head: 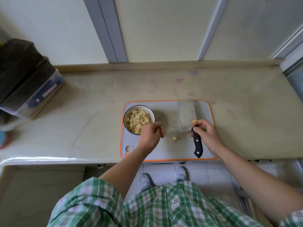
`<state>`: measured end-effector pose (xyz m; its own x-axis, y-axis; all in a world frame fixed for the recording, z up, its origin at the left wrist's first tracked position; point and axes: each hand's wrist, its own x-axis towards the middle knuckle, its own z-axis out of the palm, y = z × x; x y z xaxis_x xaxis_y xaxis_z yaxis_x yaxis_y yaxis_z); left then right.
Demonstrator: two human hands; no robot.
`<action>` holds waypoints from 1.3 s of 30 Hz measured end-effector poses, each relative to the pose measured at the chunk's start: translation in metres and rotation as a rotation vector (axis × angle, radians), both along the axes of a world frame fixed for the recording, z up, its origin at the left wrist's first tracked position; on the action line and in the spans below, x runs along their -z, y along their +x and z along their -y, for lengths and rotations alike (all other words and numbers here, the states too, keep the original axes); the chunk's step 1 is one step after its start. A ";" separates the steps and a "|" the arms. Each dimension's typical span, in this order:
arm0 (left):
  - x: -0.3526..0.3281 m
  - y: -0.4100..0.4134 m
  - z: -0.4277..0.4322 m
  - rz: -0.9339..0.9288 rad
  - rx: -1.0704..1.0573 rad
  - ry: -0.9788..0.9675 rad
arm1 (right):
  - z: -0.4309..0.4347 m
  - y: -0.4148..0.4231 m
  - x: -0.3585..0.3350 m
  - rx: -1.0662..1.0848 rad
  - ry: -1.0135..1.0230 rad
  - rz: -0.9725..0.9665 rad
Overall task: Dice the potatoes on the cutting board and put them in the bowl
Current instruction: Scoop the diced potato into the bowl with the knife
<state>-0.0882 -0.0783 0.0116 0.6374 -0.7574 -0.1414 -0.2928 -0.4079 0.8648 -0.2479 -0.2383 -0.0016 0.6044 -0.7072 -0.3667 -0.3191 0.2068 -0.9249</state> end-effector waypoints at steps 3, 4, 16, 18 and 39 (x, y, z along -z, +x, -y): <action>0.019 -0.017 0.002 0.089 0.132 0.022 | 0.001 -0.013 0.012 0.021 -0.099 -0.089; 0.028 -0.021 0.001 0.144 0.146 0.025 | 0.001 -0.019 0.015 0.022 -0.129 -0.129; 0.076 -0.045 -0.010 0.155 0.073 0.237 | -0.045 -0.058 0.062 -0.073 -0.351 -0.192; 0.078 -0.049 -0.008 0.120 0.076 0.238 | -0.052 -0.050 0.064 -0.070 -0.376 -0.190; 0.021 -0.027 0.022 0.324 0.213 -0.115 | -0.031 -0.003 -0.006 0.029 -0.045 -0.015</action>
<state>-0.1148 -0.1001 -0.0092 0.4621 -0.8766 0.1346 -0.6255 -0.2146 0.7501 -0.2513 -0.2076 0.0049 0.5780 -0.7403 -0.3433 -0.3279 0.1746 -0.9285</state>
